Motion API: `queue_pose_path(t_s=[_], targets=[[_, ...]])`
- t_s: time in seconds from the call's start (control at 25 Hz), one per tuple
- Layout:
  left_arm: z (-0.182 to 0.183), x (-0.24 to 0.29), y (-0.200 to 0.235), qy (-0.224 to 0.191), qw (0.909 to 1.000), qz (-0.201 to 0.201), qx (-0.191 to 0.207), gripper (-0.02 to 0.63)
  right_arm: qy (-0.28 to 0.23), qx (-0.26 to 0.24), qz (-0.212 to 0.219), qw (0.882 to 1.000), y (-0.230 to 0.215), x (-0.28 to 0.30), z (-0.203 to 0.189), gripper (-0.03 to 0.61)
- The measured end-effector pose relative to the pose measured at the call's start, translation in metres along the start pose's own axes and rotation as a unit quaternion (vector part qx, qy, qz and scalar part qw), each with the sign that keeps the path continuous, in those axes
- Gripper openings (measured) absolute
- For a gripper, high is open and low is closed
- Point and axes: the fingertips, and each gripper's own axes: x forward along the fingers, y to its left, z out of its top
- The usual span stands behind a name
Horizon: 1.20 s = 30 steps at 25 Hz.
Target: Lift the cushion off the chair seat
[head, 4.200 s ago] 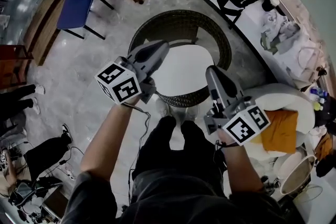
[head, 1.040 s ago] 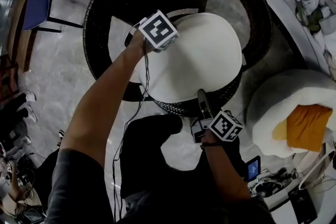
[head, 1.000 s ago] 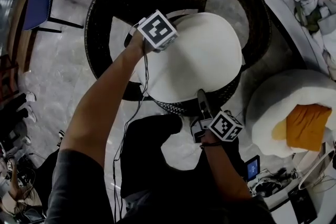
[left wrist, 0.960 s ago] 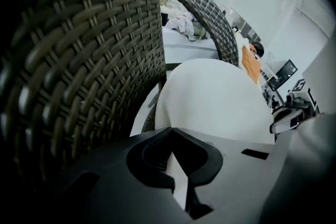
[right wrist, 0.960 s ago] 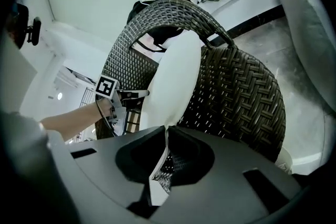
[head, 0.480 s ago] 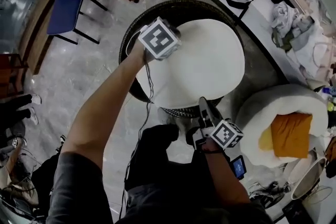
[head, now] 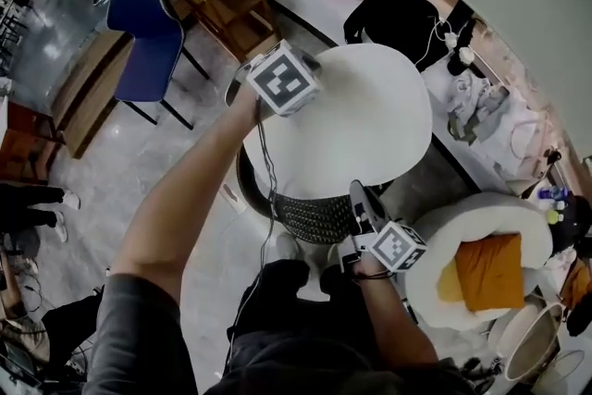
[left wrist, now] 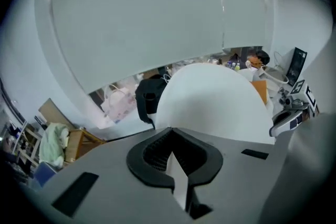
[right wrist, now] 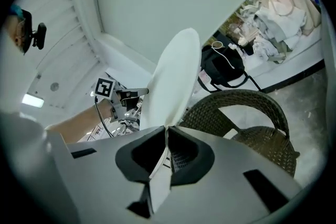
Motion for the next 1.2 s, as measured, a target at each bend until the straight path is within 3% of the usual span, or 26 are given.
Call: queue_pose_path(t_s=[0.48,0.84,1.2], targets=[[0.117,-0.17,0.065,-0.05,0.992,0.106,0.048,0.003,-0.061,-0.073,0.066,0.993,0.147,-0.004,0.104,0.026],[0.2,-0.291,0.097,-0.099,0.9749,0.184,0.077,0.003,-0.11,-0.131,0.113,0.979,0.244,-0.014,0.183,0.026],[0.261,-0.376,0.099,-0.119,0.9576,0.241,0.104,0.003,-0.138,-0.165,0.155,0.964,0.306,-0.032,0.234,0.026]])
